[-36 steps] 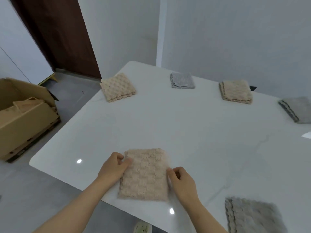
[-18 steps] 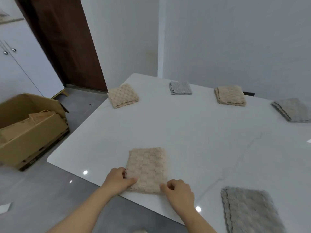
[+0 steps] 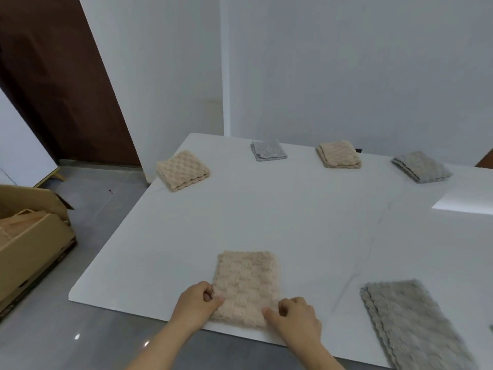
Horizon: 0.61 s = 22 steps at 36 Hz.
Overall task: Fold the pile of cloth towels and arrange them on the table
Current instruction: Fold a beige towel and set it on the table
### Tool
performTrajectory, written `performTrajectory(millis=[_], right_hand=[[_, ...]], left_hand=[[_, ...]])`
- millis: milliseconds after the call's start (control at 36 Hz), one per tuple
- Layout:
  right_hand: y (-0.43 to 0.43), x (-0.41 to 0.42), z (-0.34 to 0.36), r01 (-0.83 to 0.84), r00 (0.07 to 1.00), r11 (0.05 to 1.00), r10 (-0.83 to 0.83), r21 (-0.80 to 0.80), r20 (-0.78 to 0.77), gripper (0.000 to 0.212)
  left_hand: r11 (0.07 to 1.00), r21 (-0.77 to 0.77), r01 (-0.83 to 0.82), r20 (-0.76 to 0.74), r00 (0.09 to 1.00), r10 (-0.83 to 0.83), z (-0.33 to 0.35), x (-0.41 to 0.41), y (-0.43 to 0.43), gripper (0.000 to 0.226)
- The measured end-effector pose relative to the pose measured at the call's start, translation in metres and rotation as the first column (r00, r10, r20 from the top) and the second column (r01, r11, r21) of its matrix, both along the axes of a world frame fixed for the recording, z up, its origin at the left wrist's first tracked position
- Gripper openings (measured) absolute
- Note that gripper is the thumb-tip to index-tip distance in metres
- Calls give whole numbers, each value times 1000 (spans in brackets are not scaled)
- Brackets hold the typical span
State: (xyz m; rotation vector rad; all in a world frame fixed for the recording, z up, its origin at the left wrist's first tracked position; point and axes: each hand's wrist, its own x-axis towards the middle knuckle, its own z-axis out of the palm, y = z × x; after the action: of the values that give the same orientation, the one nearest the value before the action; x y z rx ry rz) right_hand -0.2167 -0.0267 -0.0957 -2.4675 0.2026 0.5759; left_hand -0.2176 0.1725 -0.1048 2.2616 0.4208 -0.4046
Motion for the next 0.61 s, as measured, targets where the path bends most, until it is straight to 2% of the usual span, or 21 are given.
performTrajectory(millis=[167,278,417,611], right_hand=[[12,-9,-1,34,999,999,-34,-29,-6,35],[22,-12,-1,104,995,994,-104,-32,13,35],[32,-12,-1,140,990,989,-139,-43,31,23],[38,-11,-4,156,987,985,-153,-72,44,25]], left_hand=[[999,-28,22,13,1000,-22,-4,0,16,21],[998,6,57,23,998,-57,-2,2,23,24],[1000,-5,21,59,998,-21,1,6,28,21],[1000,10,12,67,998,-13,-1,6,28,20]])
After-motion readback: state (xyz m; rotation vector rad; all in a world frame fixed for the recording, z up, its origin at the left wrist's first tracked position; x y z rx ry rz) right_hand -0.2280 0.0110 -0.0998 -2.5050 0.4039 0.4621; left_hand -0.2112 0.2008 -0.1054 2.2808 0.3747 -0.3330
